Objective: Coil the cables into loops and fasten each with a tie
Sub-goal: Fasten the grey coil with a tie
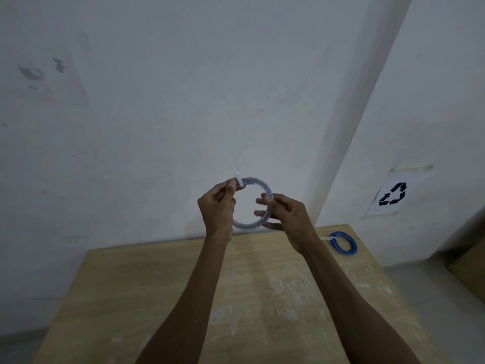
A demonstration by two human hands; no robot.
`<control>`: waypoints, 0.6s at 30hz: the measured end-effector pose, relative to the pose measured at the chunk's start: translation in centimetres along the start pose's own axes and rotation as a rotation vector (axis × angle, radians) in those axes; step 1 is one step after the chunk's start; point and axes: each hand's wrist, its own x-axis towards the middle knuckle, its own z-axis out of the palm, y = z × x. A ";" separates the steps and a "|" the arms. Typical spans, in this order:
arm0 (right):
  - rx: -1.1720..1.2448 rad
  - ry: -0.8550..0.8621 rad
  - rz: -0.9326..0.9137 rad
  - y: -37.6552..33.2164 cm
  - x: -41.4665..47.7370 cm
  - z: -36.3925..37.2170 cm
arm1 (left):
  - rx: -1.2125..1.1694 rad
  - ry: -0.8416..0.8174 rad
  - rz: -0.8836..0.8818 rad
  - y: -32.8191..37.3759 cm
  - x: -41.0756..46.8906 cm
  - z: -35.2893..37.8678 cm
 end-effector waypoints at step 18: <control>0.073 0.053 -0.040 -1.2 0.6 -0.2 | 0.096 -0.094 0.028 0.1 -0.3 0.1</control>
